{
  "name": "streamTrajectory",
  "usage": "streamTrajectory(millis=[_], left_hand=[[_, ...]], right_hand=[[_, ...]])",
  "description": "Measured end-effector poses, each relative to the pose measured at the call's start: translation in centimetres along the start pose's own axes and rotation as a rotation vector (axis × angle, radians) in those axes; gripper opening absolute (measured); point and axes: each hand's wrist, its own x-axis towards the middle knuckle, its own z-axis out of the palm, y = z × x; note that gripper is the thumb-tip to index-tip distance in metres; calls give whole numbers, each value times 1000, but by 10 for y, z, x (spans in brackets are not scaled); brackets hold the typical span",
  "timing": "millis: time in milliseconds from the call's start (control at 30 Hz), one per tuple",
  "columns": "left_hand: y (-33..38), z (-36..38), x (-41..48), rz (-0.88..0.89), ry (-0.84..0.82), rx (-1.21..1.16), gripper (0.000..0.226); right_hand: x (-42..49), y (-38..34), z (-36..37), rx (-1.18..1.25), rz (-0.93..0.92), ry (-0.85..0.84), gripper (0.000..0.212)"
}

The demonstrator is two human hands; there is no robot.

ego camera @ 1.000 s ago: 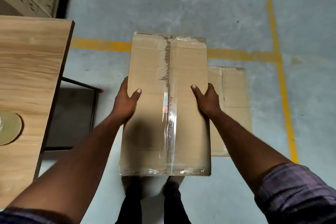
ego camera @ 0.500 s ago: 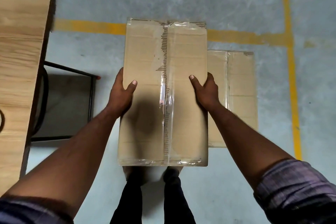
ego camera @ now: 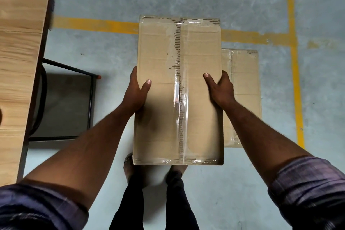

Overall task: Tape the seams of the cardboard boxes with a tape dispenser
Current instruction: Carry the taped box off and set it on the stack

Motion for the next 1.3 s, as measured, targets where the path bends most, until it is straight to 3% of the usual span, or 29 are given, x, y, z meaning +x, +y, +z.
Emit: streamTrajectory(millis=[467, 767, 1067, 1300], left_hand=[[18, -14, -64, -127, -1, 239, 79], [32, -58, -176, -148, 90, 144, 74], [-31, -168, -304, -149, 234, 115, 75], [-133, -283, -409, -135, 372, 28, 71]], right_hand=[[-75, -18, -1, -165, 18, 45, 61], [-185, -56, 21, -148, -94, -154, 57], [-321, -120, 106, -240, -336, -300, 51], [-465, -152, 217, -322, -485, -363, 57]])
